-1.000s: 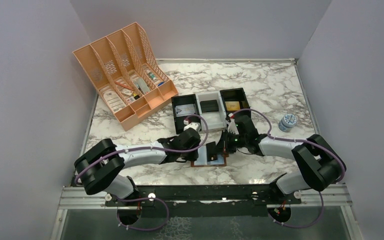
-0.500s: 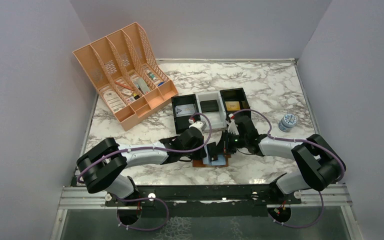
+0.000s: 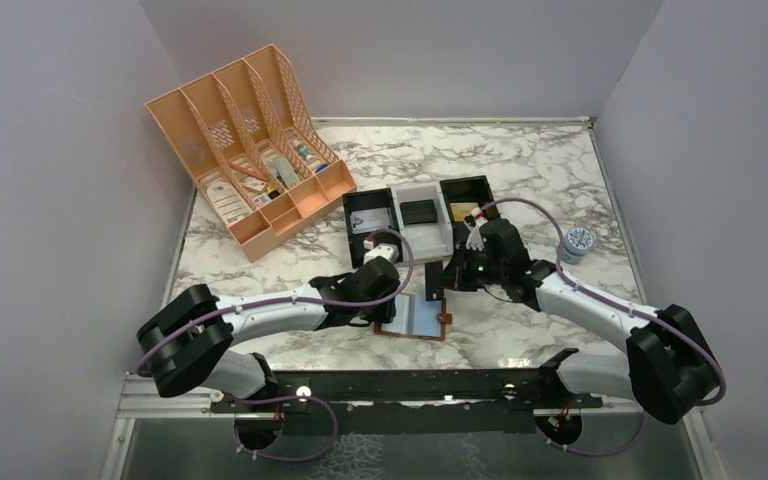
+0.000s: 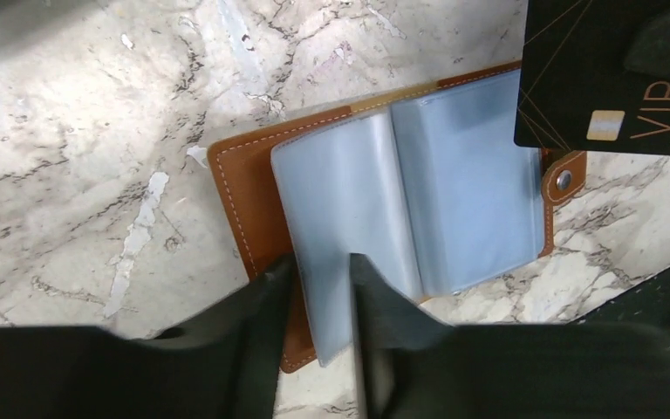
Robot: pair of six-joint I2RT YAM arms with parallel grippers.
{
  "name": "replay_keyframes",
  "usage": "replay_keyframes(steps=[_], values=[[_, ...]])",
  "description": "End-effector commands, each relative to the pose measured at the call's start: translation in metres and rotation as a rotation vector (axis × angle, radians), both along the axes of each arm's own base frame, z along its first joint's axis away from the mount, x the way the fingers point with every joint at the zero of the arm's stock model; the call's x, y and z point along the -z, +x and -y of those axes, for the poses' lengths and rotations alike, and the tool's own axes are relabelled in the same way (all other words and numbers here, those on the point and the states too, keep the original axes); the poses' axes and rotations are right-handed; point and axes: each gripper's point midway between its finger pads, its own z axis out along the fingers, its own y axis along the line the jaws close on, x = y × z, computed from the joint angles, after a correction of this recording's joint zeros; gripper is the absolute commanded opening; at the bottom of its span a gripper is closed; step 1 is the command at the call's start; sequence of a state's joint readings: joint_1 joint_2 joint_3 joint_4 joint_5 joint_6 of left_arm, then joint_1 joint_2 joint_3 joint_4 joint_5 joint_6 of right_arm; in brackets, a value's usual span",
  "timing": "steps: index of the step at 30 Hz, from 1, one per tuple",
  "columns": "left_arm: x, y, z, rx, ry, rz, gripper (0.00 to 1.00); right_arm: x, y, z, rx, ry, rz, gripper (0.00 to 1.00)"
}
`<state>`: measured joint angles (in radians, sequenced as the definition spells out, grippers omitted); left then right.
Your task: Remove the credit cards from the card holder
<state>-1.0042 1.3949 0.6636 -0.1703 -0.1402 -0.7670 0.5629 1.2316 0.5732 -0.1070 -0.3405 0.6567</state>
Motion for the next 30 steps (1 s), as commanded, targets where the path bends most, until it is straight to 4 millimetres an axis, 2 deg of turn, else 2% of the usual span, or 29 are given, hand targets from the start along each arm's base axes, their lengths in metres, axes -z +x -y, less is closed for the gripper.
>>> replay_keyframes(steps=[1, 3, 8, 12, 17, 21, 30], values=[[-0.012, 0.003, -0.007, -0.002, 0.013, 0.048, 0.43, 0.003, 0.002, 0.012, 0.044, -0.068, 0.005, 0.01], [-0.021, 0.007, -0.004, -0.013, -0.003, 0.069, 0.53, 0.002, 0.003, 0.015, 0.058, -0.072, 0.014, 0.01], [-0.043, 0.012, 0.014, 0.000, -0.040, 0.123, 0.61, -0.004, 0.008, 0.025, 0.112, -0.098, 0.047, 0.01], [-0.046, 0.007, 0.034, 0.033, -0.021, 0.147, 0.67, -0.005, 0.014, 0.038, 0.191, -0.135, 0.076, 0.01], [-0.037, -0.004, 0.057, 0.067, 0.024, 0.151, 0.79, -0.003, 0.019, 0.053, 0.276, -0.174, 0.096, 0.01], [-0.018, -0.007, 0.062, 0.068, 0.096, 0.140, 0.83, -0.003, 0.021, 0.057, 0.307, -0.176, 0.094, 0.01], [0.008, -0.010, 0.077, 0.102, 0.186, 0.134, 0.89, -0.005, 0.020, 0.056, 0.307, -0.158, 0.096, 0.01]])
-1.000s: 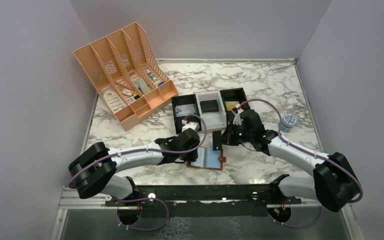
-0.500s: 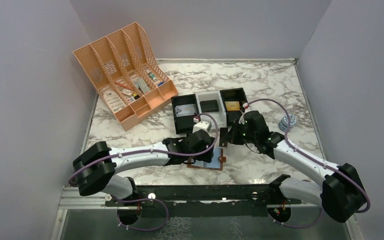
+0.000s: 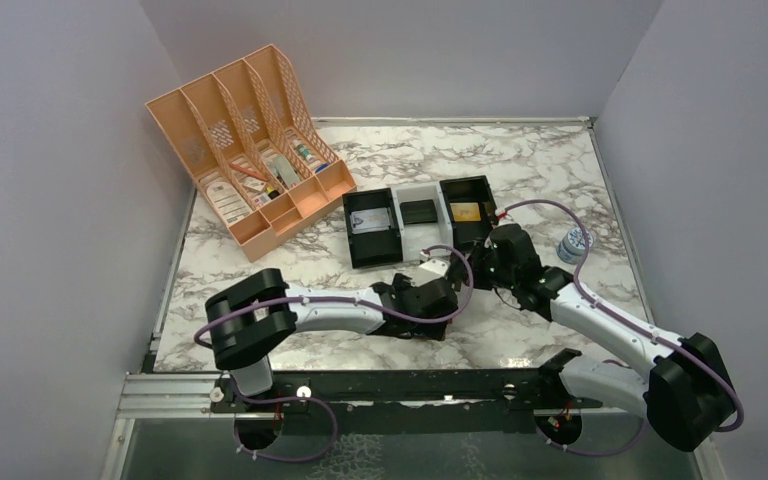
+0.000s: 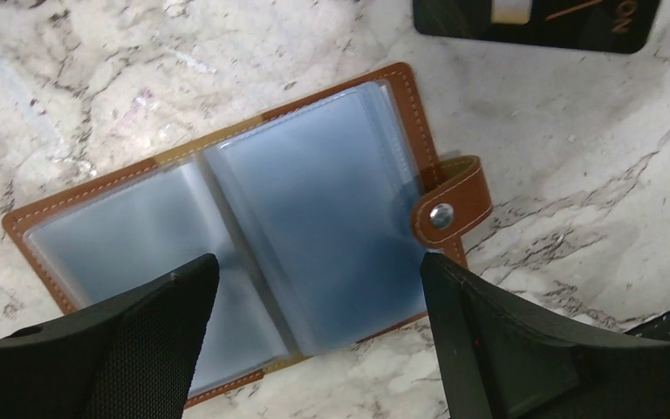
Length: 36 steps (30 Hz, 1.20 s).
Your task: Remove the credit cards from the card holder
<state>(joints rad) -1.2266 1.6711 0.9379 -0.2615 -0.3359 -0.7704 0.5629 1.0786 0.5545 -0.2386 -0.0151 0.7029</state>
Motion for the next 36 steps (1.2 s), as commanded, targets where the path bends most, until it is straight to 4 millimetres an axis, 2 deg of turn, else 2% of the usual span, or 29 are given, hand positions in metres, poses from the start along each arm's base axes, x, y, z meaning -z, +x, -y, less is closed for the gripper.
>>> replay_keyframes(steps=[1, 9, 17, 20, 29, 36], values=[[0.004, 0.004, 0.013, 0.000, 0.043, 0.035, 0.89, 0.001, 0.000, 0.005, 0.029, -0.004, 0.007, 0.01], [0.018, -0.003, 0.009, 0.003, 0.158, 0.048, 0.90, 0.004, -0.003, 0.005, 0.021, -0.002, -0.001, 0.01], [0.017, -0.010, 0.015, 0.022, 0.224, 0.096, 0.91, 0.006, -0.002, 0.007, 0.034, -0.012, -0.005, 0.01], [0.025, -0.012, 0.009, 0.013, 0.253, 0.093, 0.84, 0.005, -0.001, 0.009, 0.041, -0.018, -0.001, 0.01], [0.027, -0.014, 0.000, 0.006, 0.261, 0.090, 0.47, 0.001, 0.001, 0.011, 0.047, -0.022, 0.014, 0.01], [0.026, -0.016, 0.000, 0.005, 0.245, 0.080, 0.42, -0.001, 0.002, 0.009, 0.034, -0.022, 0.021, 0.01]])
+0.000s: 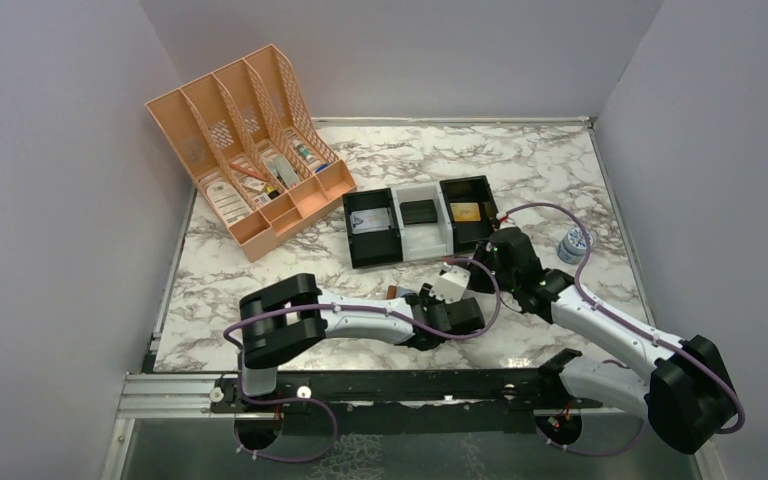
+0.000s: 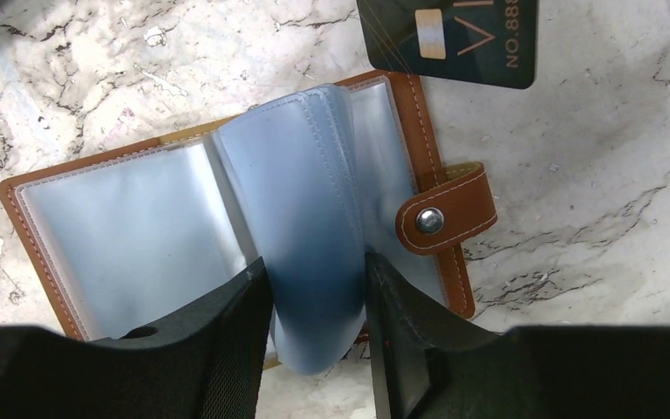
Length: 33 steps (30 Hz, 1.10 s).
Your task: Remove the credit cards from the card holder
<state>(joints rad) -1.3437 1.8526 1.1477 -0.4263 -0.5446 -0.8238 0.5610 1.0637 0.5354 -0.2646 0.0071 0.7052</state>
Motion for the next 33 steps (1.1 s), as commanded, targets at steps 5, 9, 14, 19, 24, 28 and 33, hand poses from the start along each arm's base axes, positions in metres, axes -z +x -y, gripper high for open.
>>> replay_keyframes(steps=[5, 9, 14, 19, 24, 28, 33], values=[[0.009, -0.012, -0.016, 0.027, 0.031, -0.042, 0.52, -0.016, 0.009, 0.000, 0.007, 0.009, 0.060, 0.01], [-0.003, -0.012, -0.011, 0.040, -0.028, -0.041, 0.63, -0.031, 0.013, 0.003, 0.013, 0.005, 0.106, 0.01], [-0.023, -0.010, -0.003, 0.063, -0.103, -0.025, 0.84, -0.051, 0.019, 0.005, 0.006, -0.009, 0.169, 0.01], [-0.046, -0.008, 0.003, 0.095, -0.183, -0.004, 0.94, -0.058, 0.020, 0.005, -0.003, -0.005, 0.197, 0.01], [-0.052, -0.002, -0.008, 0.077, -0.199, 0.004, 0.97, -0.064, 0.021, 0.007, 0.003, -0.007, 0.220, 0.01], [-0.054, 0.006, -0.020, 0.063, -0.221, 0.003, 0.98, -0.071, 0.022, 0.009, 0.009, -0.005, 0.243, 0.01], [-0.066, 0.024, -0.041, 0.033, -0.258, 0.015, 0.99, -0.079, 0.025, 0.008, 0.000, 0.000, 0.287, 0.01]])
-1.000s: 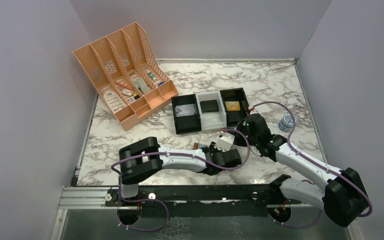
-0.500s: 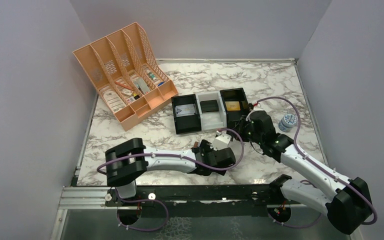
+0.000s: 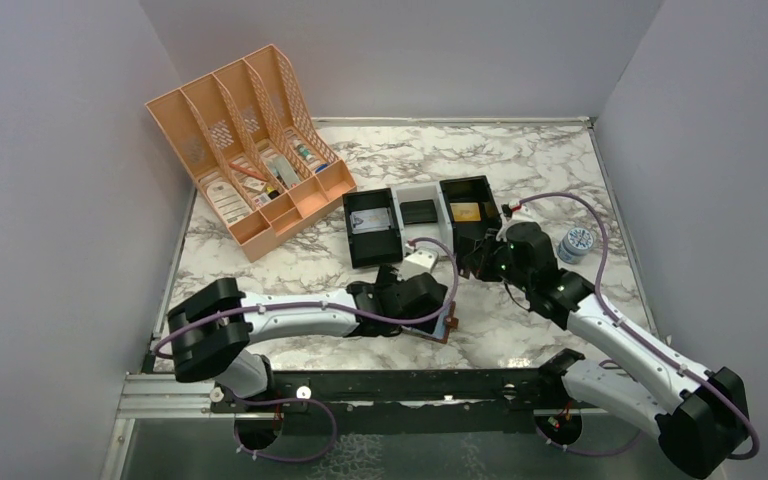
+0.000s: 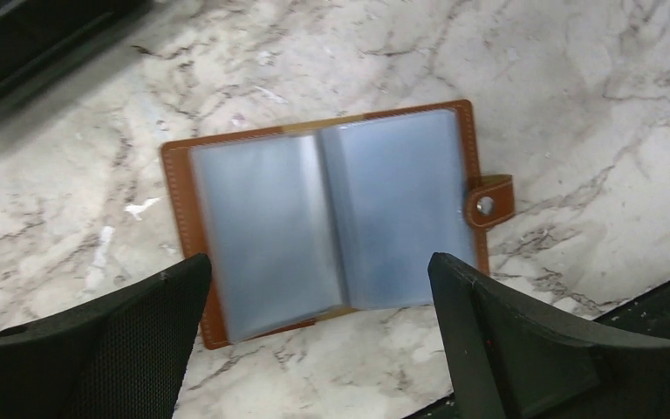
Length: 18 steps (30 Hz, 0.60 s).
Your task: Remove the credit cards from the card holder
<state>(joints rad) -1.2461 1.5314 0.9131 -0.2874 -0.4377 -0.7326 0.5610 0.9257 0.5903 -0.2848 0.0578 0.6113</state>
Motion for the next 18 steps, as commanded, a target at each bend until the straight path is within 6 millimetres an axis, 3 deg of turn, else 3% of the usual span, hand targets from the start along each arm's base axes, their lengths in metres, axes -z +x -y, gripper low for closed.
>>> replay_keyframes(steps=[1, 10, 18], values=[[-0.026, 0.016, -0.011, -0.001, -0.083, 0.023, 0.99, -0.025, 0.012, 0.002, 0.014, 0.003, 0.100, 0.01], [-0.048, 0.055, -0.075, -0.132, -0.110, 0.039, 0.99, -0.044, 0.022, -0.008, -0.047, 0.009, 0.189, 0.01], [-0.058, 0.086, -0.142, -0.287, -0.038, 0.009, 0.99, -0.048, 0.028, -0.023, -0.142, -0.004, 0.248, 0.01]])
